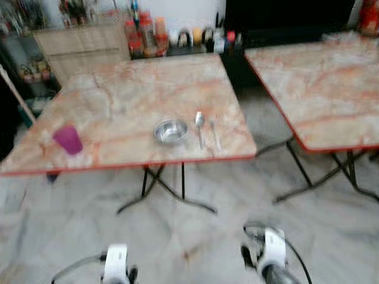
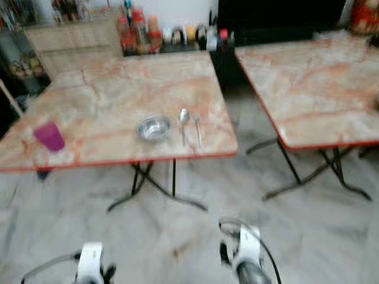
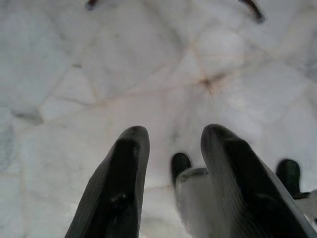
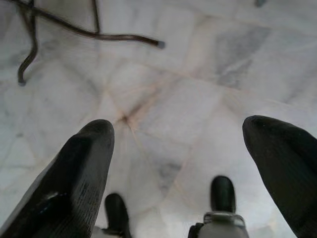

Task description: Setting the table

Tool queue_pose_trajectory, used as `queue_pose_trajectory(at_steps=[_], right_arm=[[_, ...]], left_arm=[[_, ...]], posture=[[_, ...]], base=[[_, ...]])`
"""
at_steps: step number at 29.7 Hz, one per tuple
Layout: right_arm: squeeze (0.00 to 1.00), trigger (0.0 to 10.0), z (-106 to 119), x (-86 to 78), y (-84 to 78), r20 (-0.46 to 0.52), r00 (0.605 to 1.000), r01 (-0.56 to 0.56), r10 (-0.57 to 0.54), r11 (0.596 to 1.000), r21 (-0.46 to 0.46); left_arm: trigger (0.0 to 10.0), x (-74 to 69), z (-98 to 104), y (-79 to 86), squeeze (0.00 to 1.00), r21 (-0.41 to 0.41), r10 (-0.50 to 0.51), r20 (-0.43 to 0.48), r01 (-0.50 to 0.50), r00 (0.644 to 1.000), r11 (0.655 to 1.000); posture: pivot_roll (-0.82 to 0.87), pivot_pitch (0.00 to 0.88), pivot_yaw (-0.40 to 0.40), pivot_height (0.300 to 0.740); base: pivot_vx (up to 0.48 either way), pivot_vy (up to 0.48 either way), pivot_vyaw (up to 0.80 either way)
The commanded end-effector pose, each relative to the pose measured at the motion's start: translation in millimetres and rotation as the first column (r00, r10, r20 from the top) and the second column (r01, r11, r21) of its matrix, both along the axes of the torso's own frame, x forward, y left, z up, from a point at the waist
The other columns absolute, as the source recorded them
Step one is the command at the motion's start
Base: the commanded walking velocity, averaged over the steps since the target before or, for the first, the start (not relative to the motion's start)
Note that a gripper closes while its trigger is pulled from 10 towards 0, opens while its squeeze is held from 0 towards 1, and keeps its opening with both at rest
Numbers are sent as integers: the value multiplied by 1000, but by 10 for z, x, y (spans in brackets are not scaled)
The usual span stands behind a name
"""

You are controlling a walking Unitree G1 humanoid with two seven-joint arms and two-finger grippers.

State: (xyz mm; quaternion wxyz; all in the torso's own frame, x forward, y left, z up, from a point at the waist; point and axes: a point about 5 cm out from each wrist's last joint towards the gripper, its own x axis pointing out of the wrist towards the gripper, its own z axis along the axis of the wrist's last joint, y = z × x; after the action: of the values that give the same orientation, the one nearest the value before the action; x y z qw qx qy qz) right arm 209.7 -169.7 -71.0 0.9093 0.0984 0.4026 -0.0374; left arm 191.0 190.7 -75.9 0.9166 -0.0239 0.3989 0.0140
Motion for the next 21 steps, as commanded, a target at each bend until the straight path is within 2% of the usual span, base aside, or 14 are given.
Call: queue_pose_trajectory(at_steps=[1,7,8,10,12,13,14,15,16,17,20,21], right_arm=[[0,10000,45,83,98,34,999,-16,15,1000,26],[0,10000,114,191,170,80,995,-55,53,998,23],[0,10000,150,241,183,106,992,-66,64,998,16],[0,10000,168,264,190,119,991,-70,68,997,13],[0,10000,264,386,219,182,980,-83,80,996,9],[0,10000,388,528,252,261,961,-98,93,995,9],[0,10000,430,572,263,286,953,-104,97,995,9],[0,10000,430,572,263,286,953,-104,97,995,9],[0,10000,492,635,277,322,941,-112,105,994,2],[0,10000,695,819,326,427,895,-136,131,991,-19],[0,10000,975,1015,413,558,811,-177,179,983,-58],[0,10000,1027,1045,429,580,792,-184,189,981,-68]], left_arm=[[10000,9,15,59,0,-2,28,12,-28,1000,1000],[10000,125,82,36,0,-8,31,65,-31,997,999],[10000,191,124,36,0,-23,60,95,-59,994,998],[10000,221,144,38,0,-34,79,108,-76,991,997],[10000,377,263,64,0,-41,121,192,-116,974,992],[10000,554,426,74,0,-32,139,301,-135,944,990],[10000,608,483,71,0,-32,141,337,-138,931,990],[10000,608,483,71,0,-32,141,337,-138,931,990],[10000,674,560,55,0,-36,135,386,-132,912,991],[10000,855,801,-8,0,-42,118,516,-112,849,993],[10000,1015,1132,-107,0,-48,95,666,-85,740,995],[10000,1035,1193,-125,0,-49,93,690,-82,718,995]], posture=[[17,0,68,732],[22,0,66,732],[24,0,64,732],[24,0,64,732],[24,0,64,732],[25,0,63,732],[24,0,63,732],[24,0,63,732],[24,0,62,732],[25,0,60,732],[26,0,52,732],[26,0,51,732]], base=[[0,368,0],[0,364,0],[0,349,0],[0,349,0],[0,0,0],[0,0,0],[0,0,0],[0,0,0],[0,0,0],[0,0,0],[0,0,0],[0,0,0]])
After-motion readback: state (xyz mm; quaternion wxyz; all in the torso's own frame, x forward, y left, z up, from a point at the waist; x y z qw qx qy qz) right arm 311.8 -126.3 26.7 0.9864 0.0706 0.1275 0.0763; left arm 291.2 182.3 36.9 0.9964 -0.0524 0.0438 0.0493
